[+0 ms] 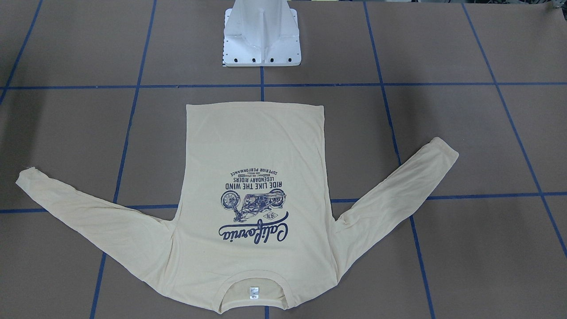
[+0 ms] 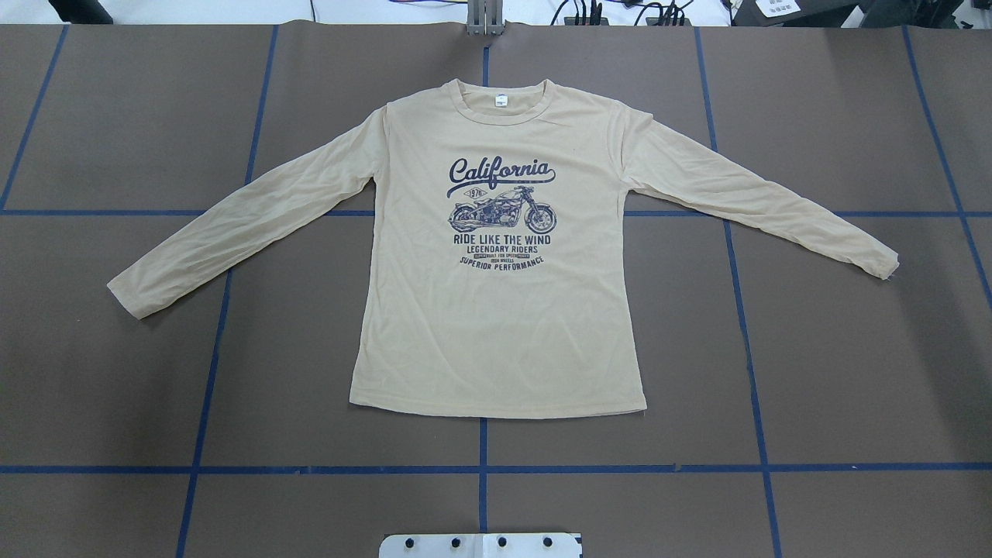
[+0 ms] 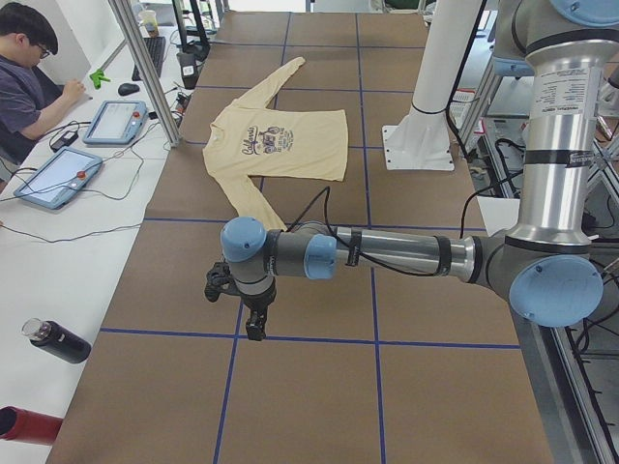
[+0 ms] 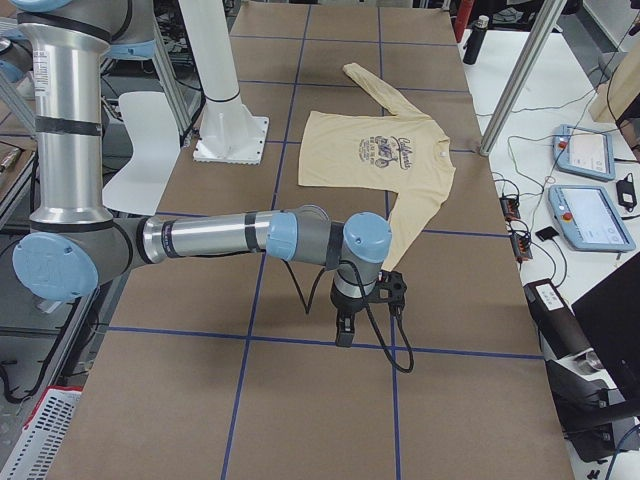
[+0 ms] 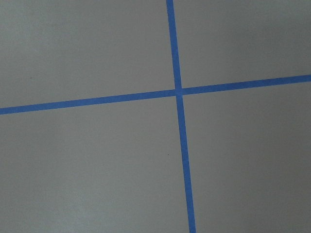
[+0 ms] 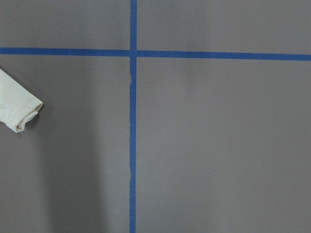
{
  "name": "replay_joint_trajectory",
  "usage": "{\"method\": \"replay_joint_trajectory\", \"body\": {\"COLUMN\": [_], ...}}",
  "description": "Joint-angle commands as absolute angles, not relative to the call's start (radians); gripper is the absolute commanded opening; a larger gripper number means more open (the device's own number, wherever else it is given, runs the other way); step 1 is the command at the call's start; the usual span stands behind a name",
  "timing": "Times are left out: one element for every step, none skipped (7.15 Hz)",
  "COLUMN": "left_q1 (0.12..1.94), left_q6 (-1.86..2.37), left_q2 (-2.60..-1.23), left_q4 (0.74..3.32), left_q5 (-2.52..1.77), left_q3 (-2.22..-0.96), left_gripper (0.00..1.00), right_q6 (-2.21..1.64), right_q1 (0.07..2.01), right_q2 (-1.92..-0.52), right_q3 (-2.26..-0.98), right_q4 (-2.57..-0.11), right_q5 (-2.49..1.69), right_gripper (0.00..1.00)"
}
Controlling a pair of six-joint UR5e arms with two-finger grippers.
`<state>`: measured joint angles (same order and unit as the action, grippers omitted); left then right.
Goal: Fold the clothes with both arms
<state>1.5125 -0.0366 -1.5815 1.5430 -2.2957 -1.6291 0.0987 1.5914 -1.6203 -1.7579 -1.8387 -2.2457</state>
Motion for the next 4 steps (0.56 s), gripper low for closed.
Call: {"method": "replay_joint_trajectory", "body": {"left_q1": [1.514, 1.514, 1.513, 1.514], "left_q6": [-0.037, -0.037, -0.034, -0.029], "left_q2": [-1.582, -1.582, -1.594, -1.614], "left_q4": [1.546, 1.549, 1.551, 1.551], "left_q5": [-2.299, -2.304, -2.299, -2.299], "left_q3": [-1.629, -1.637, -1.652, -1.689], "left_gripper": [1.0, 1.0, 1.0, 1.0], "right_q6": [0.101, 0.101, 0.1, 0.1], "right_q1": [1.592, 1.592, 1.592, 1.592], "right_q2": [-1.621, -1.621, -1.621, -1.621], "right_q3": [-1.758, -1.758, -1.762, -1.763], "right_q4": [-1.838, -1.839, -1.839, -1.838], "right_q5": [-2.247, -2.266, -2.305, -2.327], "right_gripper": [1.0, 1.0, 1.0, 1.0]}}
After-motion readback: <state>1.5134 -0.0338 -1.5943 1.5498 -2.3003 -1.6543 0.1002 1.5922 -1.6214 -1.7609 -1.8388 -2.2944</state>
